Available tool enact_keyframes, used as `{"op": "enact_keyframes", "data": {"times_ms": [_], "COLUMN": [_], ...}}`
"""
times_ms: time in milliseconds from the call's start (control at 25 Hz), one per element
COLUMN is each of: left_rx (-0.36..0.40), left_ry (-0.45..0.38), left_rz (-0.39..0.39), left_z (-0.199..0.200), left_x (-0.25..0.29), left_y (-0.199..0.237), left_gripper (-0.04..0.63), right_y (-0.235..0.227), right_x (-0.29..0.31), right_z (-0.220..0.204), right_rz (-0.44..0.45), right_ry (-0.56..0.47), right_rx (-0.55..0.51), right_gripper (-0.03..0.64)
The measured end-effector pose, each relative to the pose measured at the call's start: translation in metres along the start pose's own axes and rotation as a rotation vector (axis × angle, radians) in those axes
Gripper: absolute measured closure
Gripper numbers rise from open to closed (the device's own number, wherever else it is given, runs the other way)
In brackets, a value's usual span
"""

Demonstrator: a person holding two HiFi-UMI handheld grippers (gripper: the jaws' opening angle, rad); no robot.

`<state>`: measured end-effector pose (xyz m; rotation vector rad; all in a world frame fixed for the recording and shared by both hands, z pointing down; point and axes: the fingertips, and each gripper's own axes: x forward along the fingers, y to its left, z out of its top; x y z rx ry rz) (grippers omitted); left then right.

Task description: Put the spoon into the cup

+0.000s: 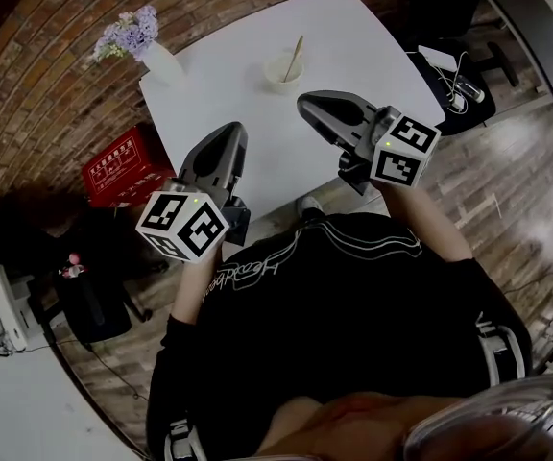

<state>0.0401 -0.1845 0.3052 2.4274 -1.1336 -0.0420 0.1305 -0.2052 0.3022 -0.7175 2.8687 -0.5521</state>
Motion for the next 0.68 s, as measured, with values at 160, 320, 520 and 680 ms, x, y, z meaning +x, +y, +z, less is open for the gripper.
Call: {"op": "enact_keyframes", "data": {"times_ms": [160, 320, 520, 680], "left_rx": [0.003, 0.007, 0.013, 0.015], "left_ry": [-0.011, -0.013, -0.018, -0.018], "left_rz": [-0.001, -0.002, -0.009, -0.013], "left_z": [0.002, 0.002, 0.001, 0.001], "left_x": [-0.008, -0.013, -0.019, -0.026], "left_y": [-0.003, -0.005, -0.010, -0.011], "left_gripper": [0.592, 0.592, 0.592, 0.592], "right_y": [0.007, 0.010, 0.016, 0.021], "right_x": [0.000, 0.002, 0.000, 0.000], "right_z": [0.000, 0.001, -0.001, -0.002], "right_rz": [0.004, -0.001, -0.007, -0.016], "right_ry": [0.001, -0.005, -0.006, -0.009], "right_rx": [-0.005, -0.008, -0.013, -0.012], "right_gripper": [0.620, 0.620, 0.620, 0.620]}}
